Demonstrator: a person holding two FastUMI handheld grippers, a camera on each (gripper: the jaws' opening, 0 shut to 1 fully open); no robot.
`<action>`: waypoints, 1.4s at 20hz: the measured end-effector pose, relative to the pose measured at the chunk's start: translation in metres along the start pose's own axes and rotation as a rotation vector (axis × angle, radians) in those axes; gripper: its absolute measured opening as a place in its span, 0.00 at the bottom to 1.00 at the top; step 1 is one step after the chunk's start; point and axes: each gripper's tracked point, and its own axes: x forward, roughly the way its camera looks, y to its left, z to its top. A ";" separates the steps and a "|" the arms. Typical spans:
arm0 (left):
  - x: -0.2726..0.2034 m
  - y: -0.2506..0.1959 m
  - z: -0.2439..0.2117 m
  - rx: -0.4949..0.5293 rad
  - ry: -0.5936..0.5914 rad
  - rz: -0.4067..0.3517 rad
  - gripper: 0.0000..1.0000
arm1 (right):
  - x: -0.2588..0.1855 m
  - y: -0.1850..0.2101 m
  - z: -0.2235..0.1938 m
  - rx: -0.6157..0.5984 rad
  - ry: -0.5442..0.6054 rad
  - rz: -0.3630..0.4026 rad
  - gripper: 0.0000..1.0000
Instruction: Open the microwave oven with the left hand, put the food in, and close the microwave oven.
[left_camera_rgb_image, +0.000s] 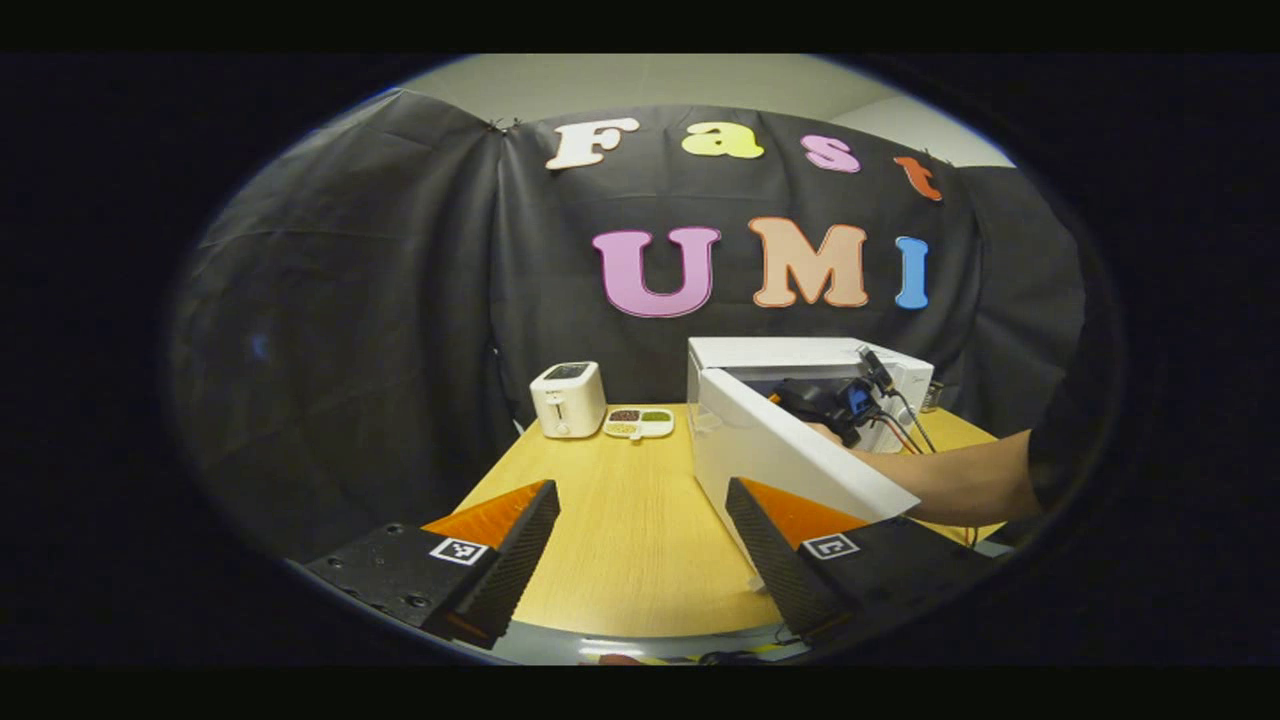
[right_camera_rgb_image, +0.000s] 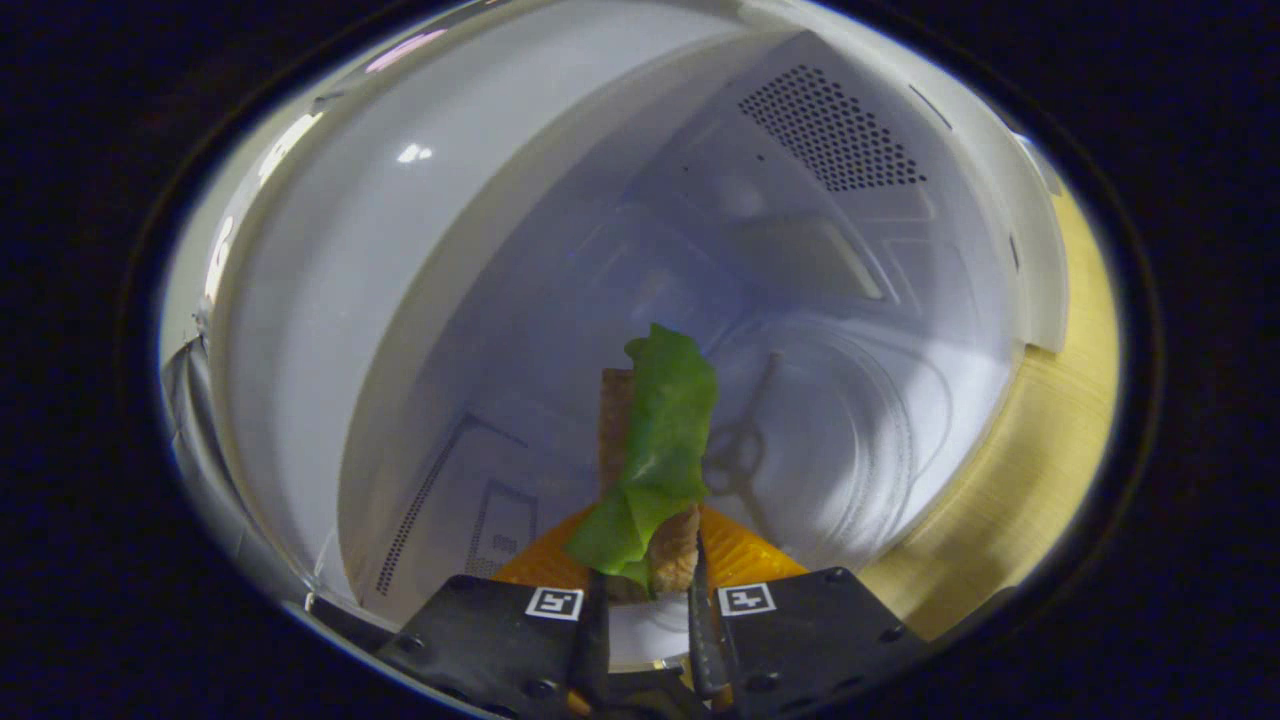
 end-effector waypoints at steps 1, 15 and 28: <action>0.004 0.001 0.003 -0.001 -0.002 0.004 0.94 | 0.003 0.001 0.002 -0.014 -0.003 -0.002 0.34; 0.021 -0.019 0.017 -0.005 -0.027 -0.031 0.98 | 0.000 -0.035 0.013 -0.411 0.019 -0.132 0.83; 0.008 -0.018 0.017 -0.003 -0.038 -0.019 0.98 | -0.030 -0.036 0.021 -0.733 0.077 -0.199 0.96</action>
